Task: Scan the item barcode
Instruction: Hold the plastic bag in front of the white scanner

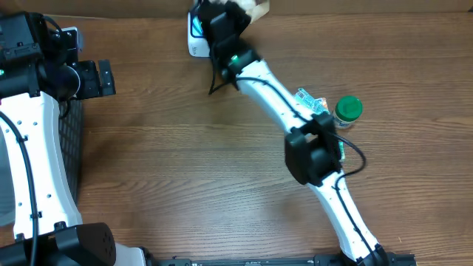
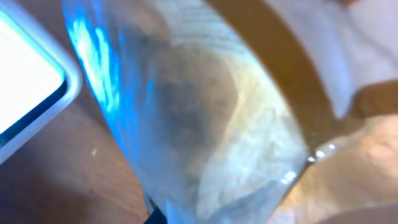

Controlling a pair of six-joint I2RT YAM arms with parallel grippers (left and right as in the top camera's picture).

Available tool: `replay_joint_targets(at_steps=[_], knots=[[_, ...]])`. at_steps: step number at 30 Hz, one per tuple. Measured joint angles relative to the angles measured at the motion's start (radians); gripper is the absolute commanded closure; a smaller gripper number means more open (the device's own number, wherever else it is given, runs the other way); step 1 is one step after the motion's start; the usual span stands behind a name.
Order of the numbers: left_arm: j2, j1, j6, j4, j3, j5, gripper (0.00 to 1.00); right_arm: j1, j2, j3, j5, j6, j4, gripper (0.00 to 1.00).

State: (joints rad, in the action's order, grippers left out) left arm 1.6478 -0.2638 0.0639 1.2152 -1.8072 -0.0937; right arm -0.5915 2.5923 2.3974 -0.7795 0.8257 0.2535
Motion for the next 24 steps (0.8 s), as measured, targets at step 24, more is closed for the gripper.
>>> replay_joint_targets(at_steps=[24], knots=[[0.000,0.000,0.000,0.000,0.000,0.000,0.01,-0.015,0.071,-0.016,-0.101,0.117,-0.053,0.96]])
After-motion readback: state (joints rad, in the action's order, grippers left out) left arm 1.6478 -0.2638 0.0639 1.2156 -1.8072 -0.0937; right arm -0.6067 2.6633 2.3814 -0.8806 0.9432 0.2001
